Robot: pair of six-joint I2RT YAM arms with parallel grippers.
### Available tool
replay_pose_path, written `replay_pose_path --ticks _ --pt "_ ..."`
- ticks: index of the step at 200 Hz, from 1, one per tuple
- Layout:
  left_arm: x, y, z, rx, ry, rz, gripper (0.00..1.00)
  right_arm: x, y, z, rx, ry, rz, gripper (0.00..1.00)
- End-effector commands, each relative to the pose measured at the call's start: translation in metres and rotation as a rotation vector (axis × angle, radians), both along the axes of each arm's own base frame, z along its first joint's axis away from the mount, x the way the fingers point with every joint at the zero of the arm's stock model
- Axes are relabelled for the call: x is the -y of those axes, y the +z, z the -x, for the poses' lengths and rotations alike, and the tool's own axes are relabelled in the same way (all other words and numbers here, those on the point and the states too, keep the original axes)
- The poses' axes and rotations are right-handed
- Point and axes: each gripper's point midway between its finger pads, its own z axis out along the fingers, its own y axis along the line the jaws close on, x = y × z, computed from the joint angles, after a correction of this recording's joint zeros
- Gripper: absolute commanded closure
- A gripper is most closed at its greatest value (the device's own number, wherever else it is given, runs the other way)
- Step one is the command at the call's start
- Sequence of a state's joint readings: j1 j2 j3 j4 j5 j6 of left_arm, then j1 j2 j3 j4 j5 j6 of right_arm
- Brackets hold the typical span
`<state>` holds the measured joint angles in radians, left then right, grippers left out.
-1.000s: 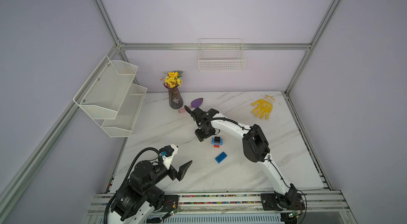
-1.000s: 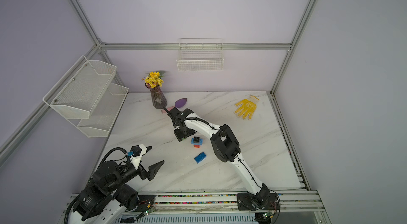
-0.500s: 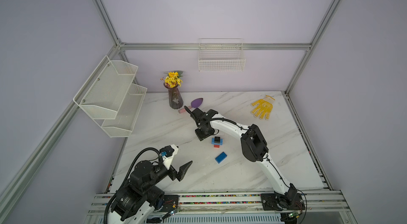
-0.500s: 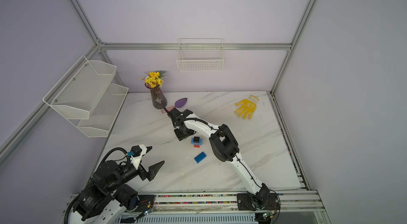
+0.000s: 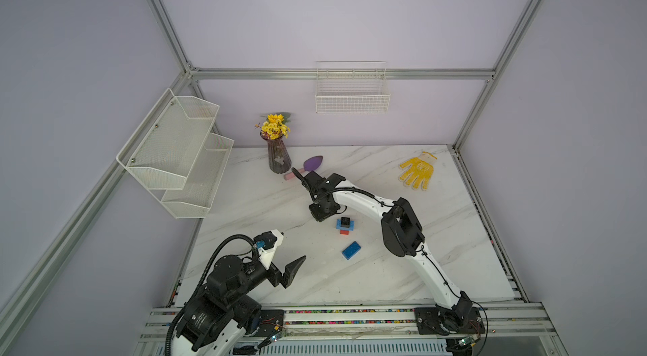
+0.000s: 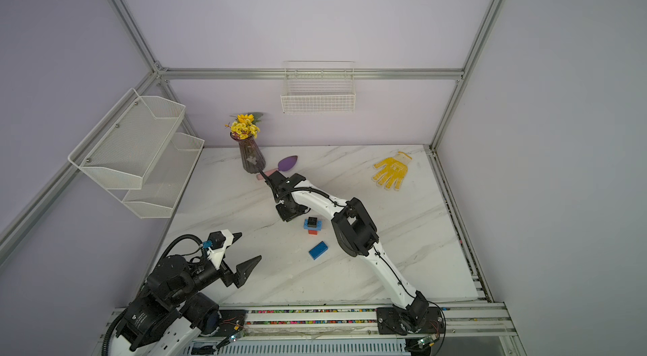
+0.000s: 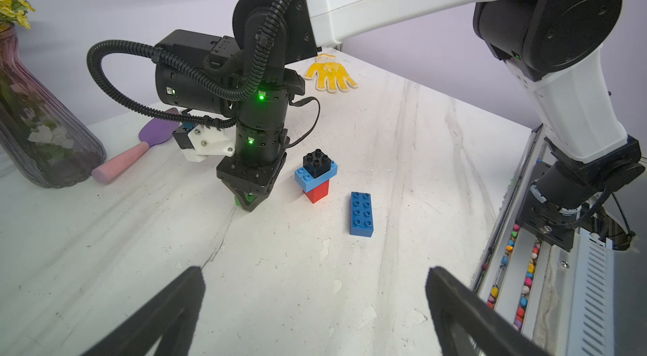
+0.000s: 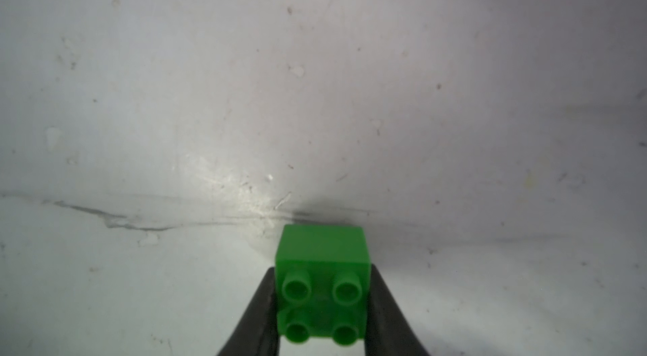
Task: Assemble the letter f with lego
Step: Pick up the lego brick from the center of the board.
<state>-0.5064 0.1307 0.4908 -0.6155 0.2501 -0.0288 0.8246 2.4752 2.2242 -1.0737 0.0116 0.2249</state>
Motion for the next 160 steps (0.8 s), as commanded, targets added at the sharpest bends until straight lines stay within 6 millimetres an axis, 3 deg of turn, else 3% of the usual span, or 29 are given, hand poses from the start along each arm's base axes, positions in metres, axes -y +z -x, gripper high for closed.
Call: replay_pose_path --ticks 1,49,69,113,160 --pt "0.004 0.004 0.0 0.041 -0.022 -0.005 0.0 0.004 0.024 -0.005 0.039 0.05 0.015 0.94" --pt "0.003 0.004 -0.001 0.04 -0.019 -0.007 0.0 0.031 0.098 0.004 0.069 0.305 -0.059 1.0" --pt "0.003 0.003 -0.001 0.04 -0.018 -0.008 0.0 0.047 0.119 0.016 0.124 0.488 -0.046 1.0" --pt "0.003 0.003 -0.001 0.039 -0.019 -0.007 0.0 0.084 0.131 0.038 0.149 0.702 -0.031 1.0" --pt "0.004 0.004 0.0 0.041 -0.024 -0.006 0.0 0.099 0.125 0.058 0.152 0.828 -0.01 1.0"
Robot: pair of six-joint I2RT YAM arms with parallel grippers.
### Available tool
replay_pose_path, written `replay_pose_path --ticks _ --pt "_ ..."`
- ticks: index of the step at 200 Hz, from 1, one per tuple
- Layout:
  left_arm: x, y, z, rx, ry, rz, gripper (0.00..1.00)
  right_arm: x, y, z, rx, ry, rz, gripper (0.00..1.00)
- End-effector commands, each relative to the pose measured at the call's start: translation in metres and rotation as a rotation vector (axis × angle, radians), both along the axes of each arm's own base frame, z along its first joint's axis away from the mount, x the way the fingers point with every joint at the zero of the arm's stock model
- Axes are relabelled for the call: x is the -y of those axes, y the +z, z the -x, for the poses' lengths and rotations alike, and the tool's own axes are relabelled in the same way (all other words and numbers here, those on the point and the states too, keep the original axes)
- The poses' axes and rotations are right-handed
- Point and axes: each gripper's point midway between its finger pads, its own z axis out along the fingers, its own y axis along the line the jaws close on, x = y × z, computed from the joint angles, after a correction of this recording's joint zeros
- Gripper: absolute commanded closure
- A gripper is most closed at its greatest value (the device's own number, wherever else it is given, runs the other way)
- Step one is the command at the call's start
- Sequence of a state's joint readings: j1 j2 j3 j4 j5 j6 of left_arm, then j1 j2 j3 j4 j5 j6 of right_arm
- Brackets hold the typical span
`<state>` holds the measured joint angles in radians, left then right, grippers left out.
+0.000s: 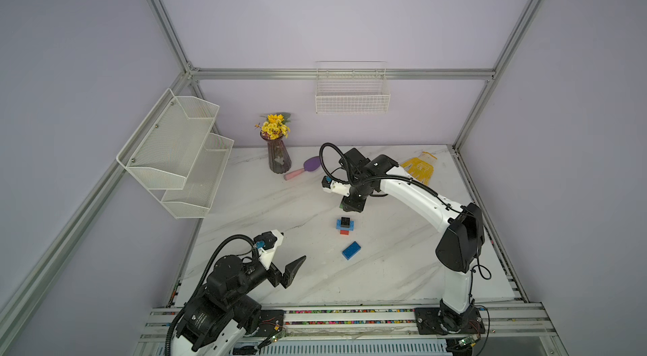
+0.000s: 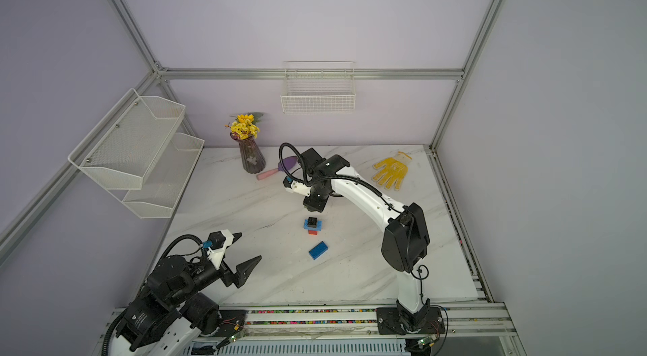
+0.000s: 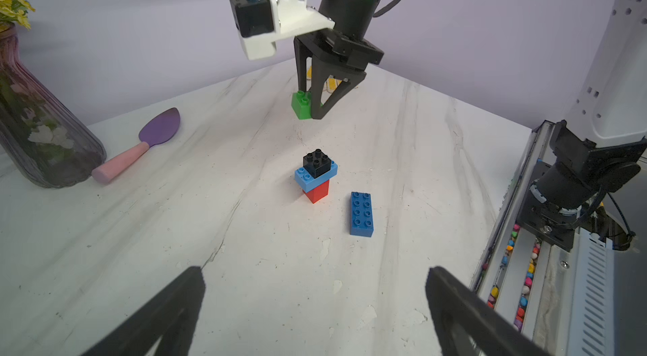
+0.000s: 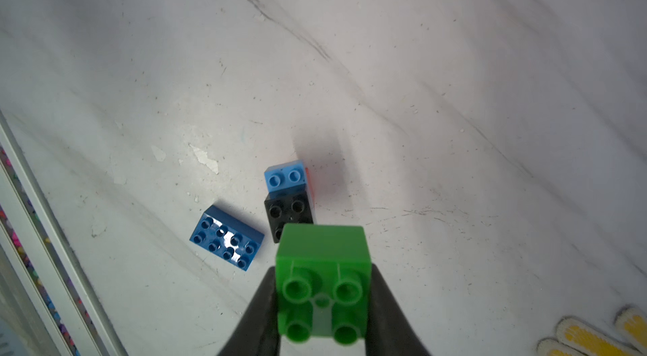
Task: Assemble the letter f with lego
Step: Pick up the lego brick from the center of the board, then assemble the lego brick with the lego brick.
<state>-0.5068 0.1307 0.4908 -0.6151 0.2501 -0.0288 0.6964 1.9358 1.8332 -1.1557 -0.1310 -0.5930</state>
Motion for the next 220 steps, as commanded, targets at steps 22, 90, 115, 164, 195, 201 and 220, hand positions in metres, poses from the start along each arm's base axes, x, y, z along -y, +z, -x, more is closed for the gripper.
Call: replay_pose_path --ticks 22,90,115,164,195,201,220 --pt "0.004 0.004 0.0 0.04 -0.026 -0.006 0.0 0.005 -0.002 0.016 0.031 0.166 -0.004 1.0" --pt "0.004 0.003 0.0 0.039 -0.026 -0.007 0.0 0.003 -0.009 0.023 0.055 0.219 -0.012 1.0" --pt "0.004 0.003 0.0 0.039 -0.026 -0.007 0.0 0.001 -0.017 0.023 0.046 0.229 -0.008 1.0" --pt "0.004 0.004 0.0 0.041 -0.025 -0.006 0.0 -0.002 -0.026 0.019 0.043 0.24 -0.003 1.0" --pt "0.004 0.003 0.0 0.04 -0.023 -0.006 0.0 -0.003 -0.036 0.02 0.02 0.248 0.011 1.0" --pt "0.004 0.003 -0.001 0.039 -0.023 -0.006 0.0 -0.003 -0.037 0.02 0.019 0.249 0.012 1.0" --pt "0.003 0.004 -0.001 0.04 -0.022 -0.006 0.0 -0.005 -0.04 0.019 0.015 0.253 0.007 1.0"
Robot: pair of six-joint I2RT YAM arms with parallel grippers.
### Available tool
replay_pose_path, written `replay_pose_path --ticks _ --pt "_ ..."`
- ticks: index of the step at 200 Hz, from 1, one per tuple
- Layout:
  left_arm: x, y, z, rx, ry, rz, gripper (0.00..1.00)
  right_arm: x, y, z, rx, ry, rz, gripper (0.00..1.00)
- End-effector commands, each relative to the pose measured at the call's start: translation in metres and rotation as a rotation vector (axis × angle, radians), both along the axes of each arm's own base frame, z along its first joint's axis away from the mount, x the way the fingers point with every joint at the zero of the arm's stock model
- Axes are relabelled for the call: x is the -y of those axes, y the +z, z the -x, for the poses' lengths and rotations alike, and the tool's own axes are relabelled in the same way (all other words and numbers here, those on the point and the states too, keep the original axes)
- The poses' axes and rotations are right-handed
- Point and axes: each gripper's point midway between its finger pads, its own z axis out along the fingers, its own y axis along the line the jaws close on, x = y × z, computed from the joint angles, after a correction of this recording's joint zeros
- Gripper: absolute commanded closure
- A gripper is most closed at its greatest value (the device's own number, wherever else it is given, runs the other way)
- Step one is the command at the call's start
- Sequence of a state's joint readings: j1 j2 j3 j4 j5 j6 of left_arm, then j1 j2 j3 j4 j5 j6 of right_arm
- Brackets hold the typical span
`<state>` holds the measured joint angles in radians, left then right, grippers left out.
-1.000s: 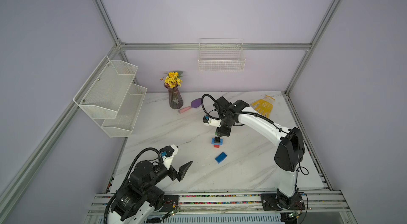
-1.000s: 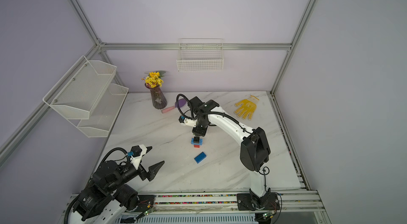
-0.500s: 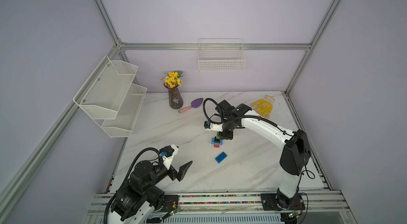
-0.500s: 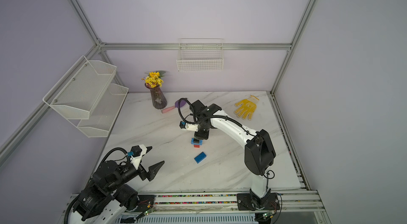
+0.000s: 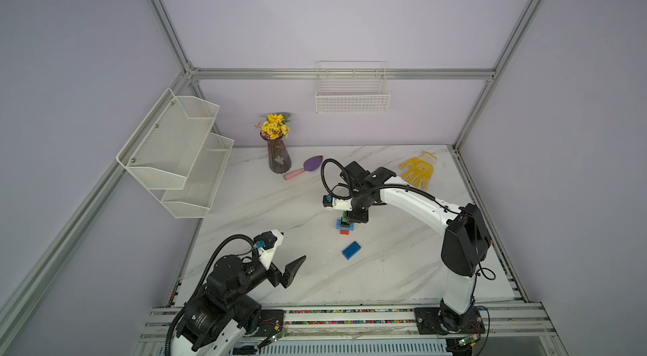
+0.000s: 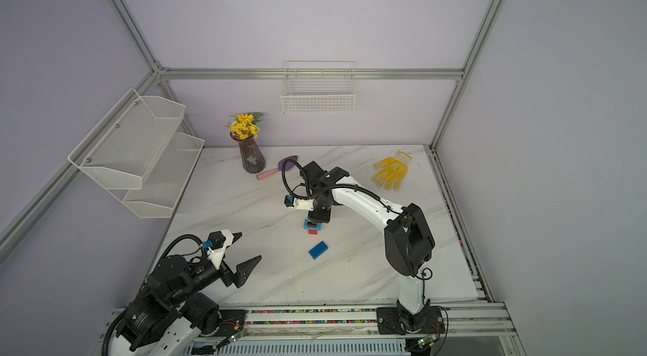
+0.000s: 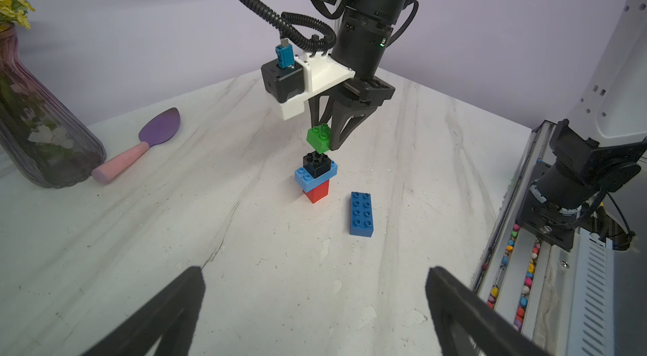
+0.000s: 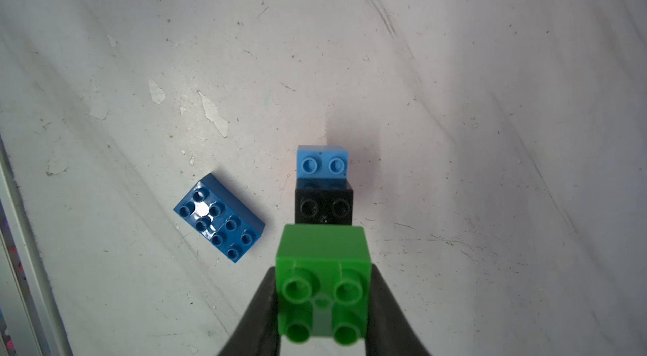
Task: Assemble the letter f with lego
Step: Assemble the lego brick with the lego brick.
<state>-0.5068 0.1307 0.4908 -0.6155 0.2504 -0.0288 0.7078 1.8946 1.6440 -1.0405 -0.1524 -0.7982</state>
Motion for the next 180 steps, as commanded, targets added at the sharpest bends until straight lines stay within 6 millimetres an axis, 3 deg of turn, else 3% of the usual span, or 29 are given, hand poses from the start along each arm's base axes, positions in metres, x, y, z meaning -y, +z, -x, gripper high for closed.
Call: replay_pose_path --ticks 1,94,180 --pt "0.003 0.004 -0.001 0.041 -0.021 -0.007 0.0 -0.009 -0.005 0.001 -0.011 0.041 -0.024 1.0" --pt "0.003 0.002 -0.002 0.037 -0.016 -0.009 0.0 -0.012 -0.022 -0.004 -0.027 0.043 -0.003 1.0" --pt "0.003 0.002 -0.003 0.035 -0.015 -0.011 0.0 -0.001 -0.039 -0.001 -0.068 0.053 0.09 1.0"
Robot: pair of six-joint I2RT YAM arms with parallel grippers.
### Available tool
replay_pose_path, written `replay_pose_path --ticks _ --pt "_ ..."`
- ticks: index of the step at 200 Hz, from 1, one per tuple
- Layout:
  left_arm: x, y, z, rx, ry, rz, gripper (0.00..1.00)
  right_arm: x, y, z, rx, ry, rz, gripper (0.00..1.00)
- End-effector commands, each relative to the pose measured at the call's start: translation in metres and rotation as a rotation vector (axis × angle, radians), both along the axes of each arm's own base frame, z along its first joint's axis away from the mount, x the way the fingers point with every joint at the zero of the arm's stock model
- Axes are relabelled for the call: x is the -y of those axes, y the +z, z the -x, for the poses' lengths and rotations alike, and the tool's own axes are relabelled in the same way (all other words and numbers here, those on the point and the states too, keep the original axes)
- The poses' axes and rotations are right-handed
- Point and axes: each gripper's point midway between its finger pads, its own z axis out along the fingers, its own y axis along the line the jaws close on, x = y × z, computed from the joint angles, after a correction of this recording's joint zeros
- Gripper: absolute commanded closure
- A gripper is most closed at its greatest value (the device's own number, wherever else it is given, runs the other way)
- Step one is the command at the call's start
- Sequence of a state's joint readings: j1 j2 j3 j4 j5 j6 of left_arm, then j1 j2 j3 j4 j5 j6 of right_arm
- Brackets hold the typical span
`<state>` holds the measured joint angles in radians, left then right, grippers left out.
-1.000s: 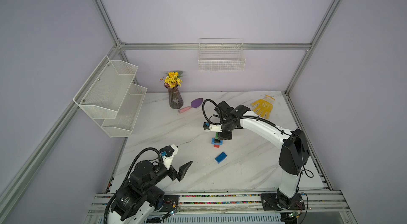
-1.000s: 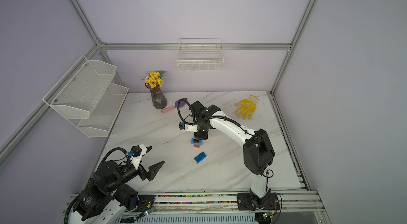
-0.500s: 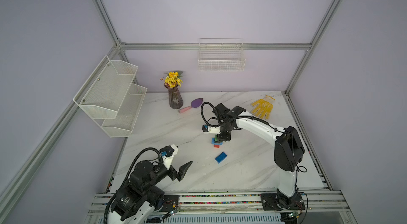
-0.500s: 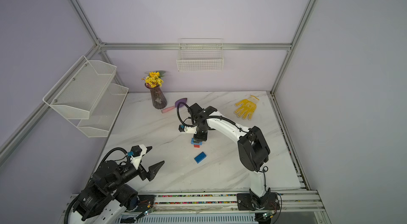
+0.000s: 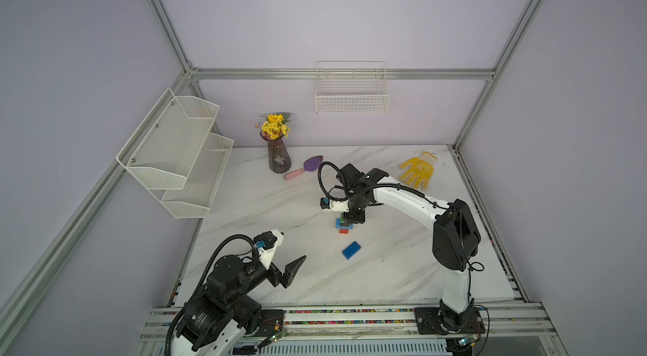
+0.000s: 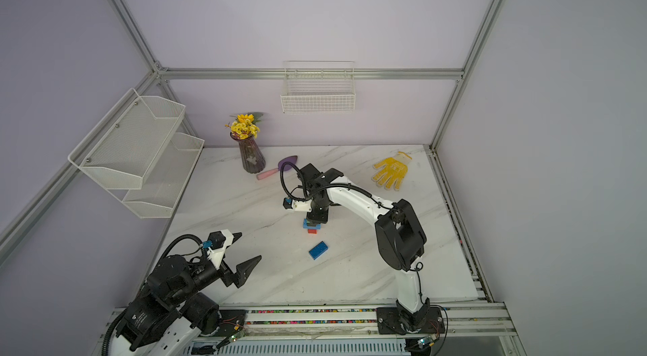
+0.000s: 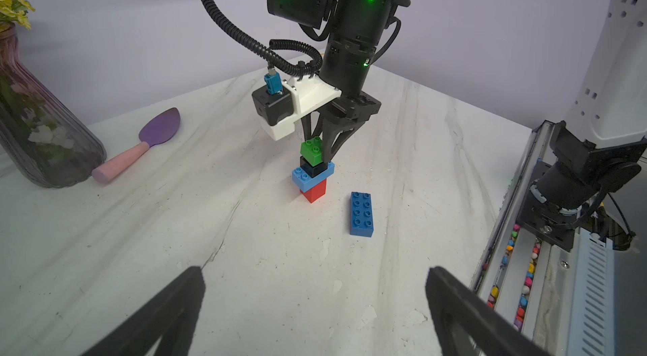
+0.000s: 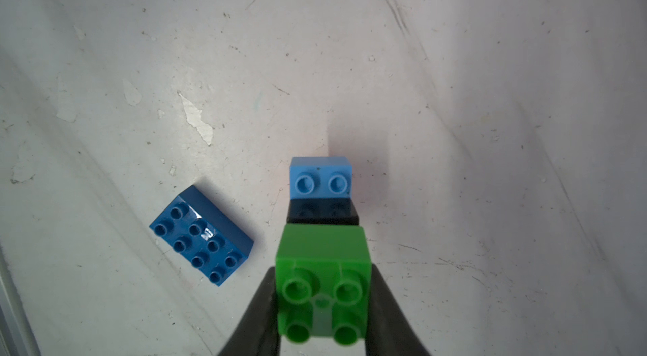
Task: Assemble the letter f with lego
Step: Assemble the lego brick with the lego brick.
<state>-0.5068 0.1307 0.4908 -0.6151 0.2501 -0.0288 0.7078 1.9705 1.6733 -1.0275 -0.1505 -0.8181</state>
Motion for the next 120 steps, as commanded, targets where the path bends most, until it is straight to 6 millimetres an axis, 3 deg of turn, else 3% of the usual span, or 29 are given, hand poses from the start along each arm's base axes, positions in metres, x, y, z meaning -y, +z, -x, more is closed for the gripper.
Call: replay_pose_path --ticks 1,120 --pt "0.003 0.002 -0.003 0.034 -0.015 -0.011 0.0 0.006 -0.019 0.007 -0.051 0.035 0.068 1.0" --pt "0.005 0.001 -0.002 0.03 -0.027 -0.011 0.0 0.008 -0.06 0.032 -0.194 0.067 0.228 1.0"
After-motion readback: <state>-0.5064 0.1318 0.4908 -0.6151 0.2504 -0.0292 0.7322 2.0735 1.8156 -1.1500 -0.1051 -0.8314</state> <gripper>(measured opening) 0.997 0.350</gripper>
